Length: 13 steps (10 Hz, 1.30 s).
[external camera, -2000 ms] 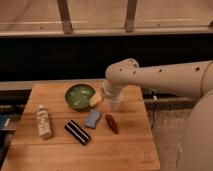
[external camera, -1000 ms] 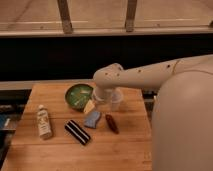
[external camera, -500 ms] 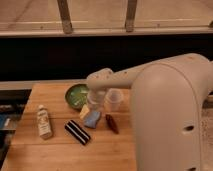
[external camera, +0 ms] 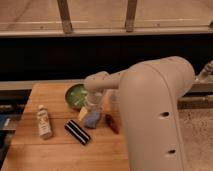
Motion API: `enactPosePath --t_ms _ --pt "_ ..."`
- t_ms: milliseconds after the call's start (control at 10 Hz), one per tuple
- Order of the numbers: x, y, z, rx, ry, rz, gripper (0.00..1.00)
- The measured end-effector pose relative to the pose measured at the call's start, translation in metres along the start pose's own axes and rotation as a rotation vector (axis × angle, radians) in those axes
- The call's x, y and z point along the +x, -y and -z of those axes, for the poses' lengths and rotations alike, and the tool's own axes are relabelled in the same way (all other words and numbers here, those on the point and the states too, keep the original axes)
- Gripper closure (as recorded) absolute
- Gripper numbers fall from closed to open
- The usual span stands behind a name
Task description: Place the white sponge in the ceramic bowl
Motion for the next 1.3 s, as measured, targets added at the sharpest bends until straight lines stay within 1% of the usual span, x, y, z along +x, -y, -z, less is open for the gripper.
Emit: enactPosePath --t_ms 100,300,500,600,800,1100,1200,1300 --pt "0.0 0.006 -0.008 0.004 -0.013 -0.015 0.2" --pt "-0.002 0.016 -0.012 0.021 -0.018 -0.04 0.2" --pt "-0.001 0.027 -0.007 0.042 -0.012 -0.065 0.2" --pt "0.0 0.03 -0.006 0.047 -0.01 -0.071 0.2" --pt "0.0 0.032 -0.009 0.051 -0.01 -0.08 0.2" --pt "0.003 0.035 -0.02 0.046 -0.017 -0.102 0.2" --pt "0.003 0.034 -0.021 0.046 -0.015 -0.102 0.22" --pt "0.004 0.03 -0.022 0.046 -0.012 -0.092 0.3"
